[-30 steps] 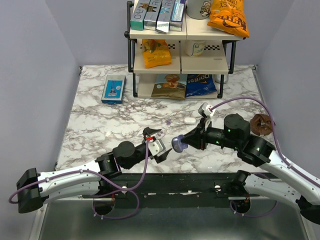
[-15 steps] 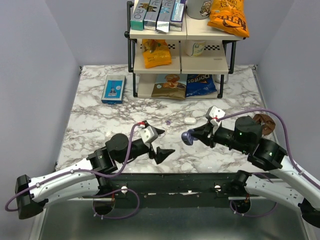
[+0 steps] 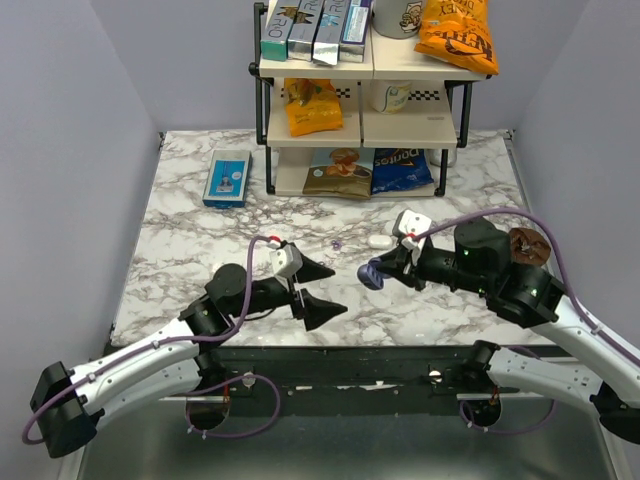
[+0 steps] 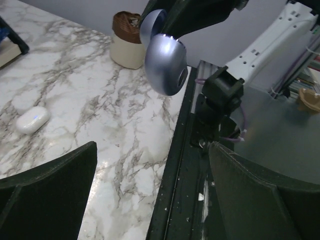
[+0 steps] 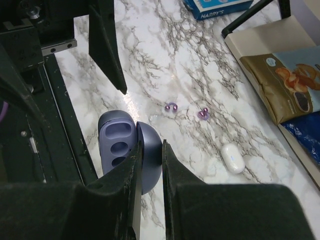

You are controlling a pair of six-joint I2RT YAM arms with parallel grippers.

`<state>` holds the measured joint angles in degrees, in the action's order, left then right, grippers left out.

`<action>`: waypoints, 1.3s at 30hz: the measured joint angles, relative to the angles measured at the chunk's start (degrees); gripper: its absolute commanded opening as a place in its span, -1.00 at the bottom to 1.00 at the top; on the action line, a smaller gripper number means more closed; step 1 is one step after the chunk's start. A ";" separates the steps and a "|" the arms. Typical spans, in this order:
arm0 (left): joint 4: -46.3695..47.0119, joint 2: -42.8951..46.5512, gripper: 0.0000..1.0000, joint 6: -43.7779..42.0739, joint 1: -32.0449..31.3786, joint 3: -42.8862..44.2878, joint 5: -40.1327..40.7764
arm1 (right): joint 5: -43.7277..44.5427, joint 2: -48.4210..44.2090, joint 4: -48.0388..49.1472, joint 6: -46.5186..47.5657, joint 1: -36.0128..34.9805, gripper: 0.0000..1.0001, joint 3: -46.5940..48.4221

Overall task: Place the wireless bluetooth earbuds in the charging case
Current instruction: Adjust the charging case.

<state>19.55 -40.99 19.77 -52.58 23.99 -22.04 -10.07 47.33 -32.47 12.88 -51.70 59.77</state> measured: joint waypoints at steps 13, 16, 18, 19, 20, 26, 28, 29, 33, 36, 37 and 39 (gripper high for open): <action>1.49 -13.73 0.55 -4.70 0.46 9.16 -16.48 | 2.10 1.75 -0.61 3.10 -7.63 -0.99 -0.96; 1.38 -14.34 0.43 -6.27 0.48 9.31 -17.44 | 2.34 1.79 -0.55 3.17 -7.87 -0.99 -1.44; 1.44 -14.80 0.38 -7.19 0.48 9.31 -17.94 | 2.34 1.86 -0.37 3.19 -8.11 -0.99 -1.73; 1.44 -14.99 0.36 -7.65 0.48 9.31 -18.10 | 2.36 1.97 -0.33 3.21 -8.24 -0.99 -1.77; 1.46 -15.32 0.36 -8.04 0.50 9.31 -18.32 | 2.34 2.14 -0.22 3.21 -8.24 -0.99 -1.77; 1.81 -15.91 0.27 -9.18 0.50 9.31 -18.73 | 2.36 2.89 -0.20 3.21 -8.26 -0.99 -1.77; 2.14 -15.91 0.23 -9.25 0.50 9.31 -18.73 | 2.34 3.15 -0.20 3.19 -8.26 -0.99 -1.77; 2.27 -15.91 0.22 -9.22 0.48 9.31 -18.75 | 2.34 3.26 -0.17 3.21 -8.28 -0.99 -1.77; 3.15 -15.91 0.16 -9.14 0.48 9.31 -18.80 | 2.36 3.78 -0.15 3.17 -8.33 -0.99 -1.77; 3.43 -15.93 0.11 -9.11 0.50 9.31 -18.86 | 2.36 4.04 -0.11 3.17 -8.33 -0.99 -1.77; 3.48 -15.93 0.11 -9.11 0.48 9.31 -18.91 | 2.36 4.11 -0.11 3.17 -8.33 -0.99 -1.77; 3.50 -15.96 0.11 -9.14 0.48 9.31 -19.02 | 2.36 4.15 -0.09 3.17 -8.33 -0.99 -1.77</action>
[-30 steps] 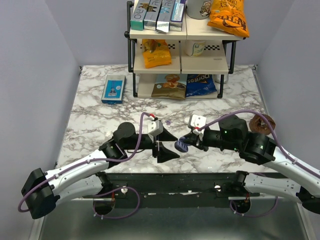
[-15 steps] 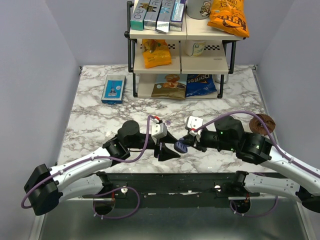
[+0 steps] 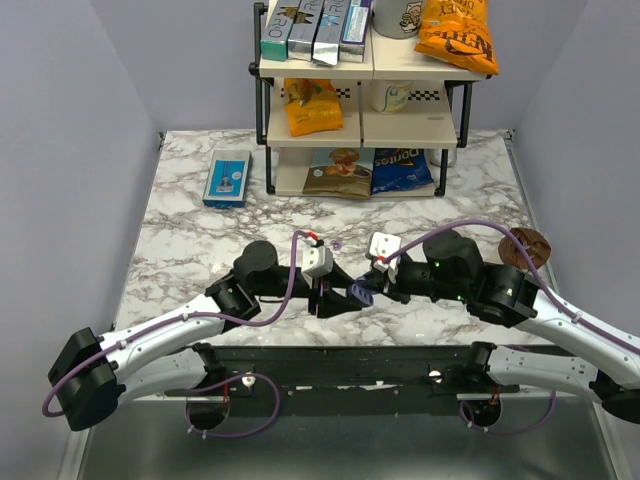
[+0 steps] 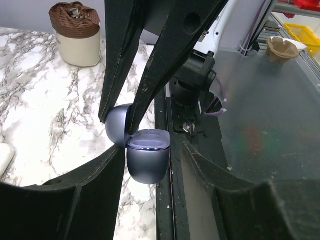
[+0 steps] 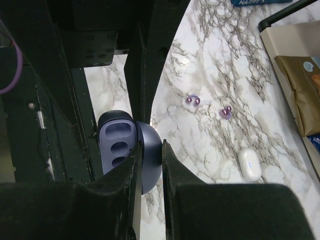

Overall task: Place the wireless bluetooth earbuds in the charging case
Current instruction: Adjust the charging case.

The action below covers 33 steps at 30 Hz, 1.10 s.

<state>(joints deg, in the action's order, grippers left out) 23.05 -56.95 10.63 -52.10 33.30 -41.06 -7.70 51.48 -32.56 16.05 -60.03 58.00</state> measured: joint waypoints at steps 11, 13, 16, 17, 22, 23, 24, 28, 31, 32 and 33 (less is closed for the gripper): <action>-1.38 -1.07 0.12 -0.46 0.00 0.00 -0.15 | -0.02 0.00 0.09 0.00 -0.02 -0.99 0.00; -1.68 -1.20 0.08 -0.55 0.00 0.00 -0.15 | -0.02 0.00 0.09 0.00 -0.02 -0.99 0.00; -1.73 -1.44 0.06 -0.57 0.00 0.00 -0.17 | -0.02 0.07 0.09 0.00 -0.02 -0.99 0.00; -1.70 -1.57 0.06 -0.57 0.00 0.00 -0.17 | -0.02 0.15 0.11 0.00 -0.02 -0.99 0.02; -1.70 -2.67 0.09 -0.55 0.00 0.00 -0.15 | -0.02 0.70 0.13 0.00 -0.07 -0.99 0.02; -1.68 -2.75 0.09 -0.55 0.00 0.00 -0.15 | -0.02 0.83 0.13 -0.02 -0.20 -0.99 0.02; -1.70 -2.80 0.08 -0.55 0.00 0.00 -0.15 | -0.02 0.96 0.13 -0.02 -0.26 -0.99 0.02; -1.64 -2.86 -0.05 -0.55 -0.07 0.00 -0.15 | -0.04 1.31 0.17 -0.02 -0.42 -0.99 0.02; -1.62 -2.97 -0.39 -0.52 -0.13 0.00 -0.24 | 0.00 1.40 0.31 0.00 -0.42 -0.99 0.02; -1.64 -3.02 -0.49 -0.50 -0.15 0.00 -0.39 | 0.07 1.40 0.31 -0.02 -0.42 -0.99 0.02; -1.66 -3.04 -0.68 -0.61 -0.15 0.00 -0.50 | 0.13 1.40 0.31 0.00 -0.42 -0.99 0.02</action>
<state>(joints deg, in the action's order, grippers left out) 21.39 -59.99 10.02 -52.25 33.30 -41.56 -7.57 52.88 -32.25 16.05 -60.45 58.02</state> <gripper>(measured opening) 0.391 0.240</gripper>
